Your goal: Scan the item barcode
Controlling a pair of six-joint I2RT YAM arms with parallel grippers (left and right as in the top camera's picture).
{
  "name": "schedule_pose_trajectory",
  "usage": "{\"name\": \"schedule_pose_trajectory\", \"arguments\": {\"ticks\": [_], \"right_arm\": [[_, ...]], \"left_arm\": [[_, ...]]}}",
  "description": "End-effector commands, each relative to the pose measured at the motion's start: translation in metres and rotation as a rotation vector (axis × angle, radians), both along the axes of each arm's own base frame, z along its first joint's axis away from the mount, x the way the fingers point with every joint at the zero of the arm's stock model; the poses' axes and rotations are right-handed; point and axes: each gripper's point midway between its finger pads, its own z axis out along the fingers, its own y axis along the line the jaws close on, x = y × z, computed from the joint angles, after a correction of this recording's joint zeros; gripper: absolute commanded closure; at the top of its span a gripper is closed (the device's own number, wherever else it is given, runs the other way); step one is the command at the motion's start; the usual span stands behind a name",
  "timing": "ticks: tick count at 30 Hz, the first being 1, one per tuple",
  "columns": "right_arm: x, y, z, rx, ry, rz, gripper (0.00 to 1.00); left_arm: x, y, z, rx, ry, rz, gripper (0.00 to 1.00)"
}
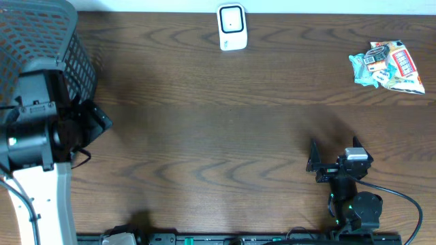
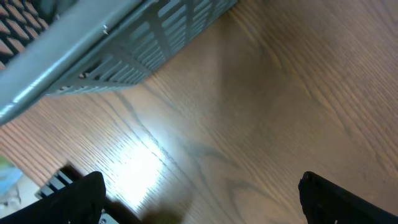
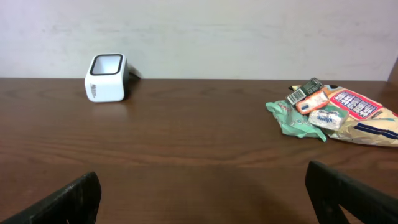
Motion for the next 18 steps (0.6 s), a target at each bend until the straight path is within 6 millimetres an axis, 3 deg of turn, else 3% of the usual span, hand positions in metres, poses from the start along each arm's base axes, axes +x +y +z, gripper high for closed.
{"name": "schedule_pose_trajectory", "arguments": {"ticks": [1, 9, 18], "right_arm": [[0.000, 0.000, 0.000, 0.002, -0.004, -0.002, 0.01], [0.000, 0.000, 0.000, 0.002, -0.004, -0.002, 0.01], [0.000, 0.000, 0.000, 0.002, -0.004, -0.002, 0.01]], "left_arm": [[-0.002, -0.006, -0.001, 0.032, 0.006, -0.116, 0.02], [0.014, -0.053, -0.002, -0.009, -0.128, -0.486, 0.02], [0.000, -0.065, -0.031, -0.014, -0.220, -0.526, 0.03]]}}
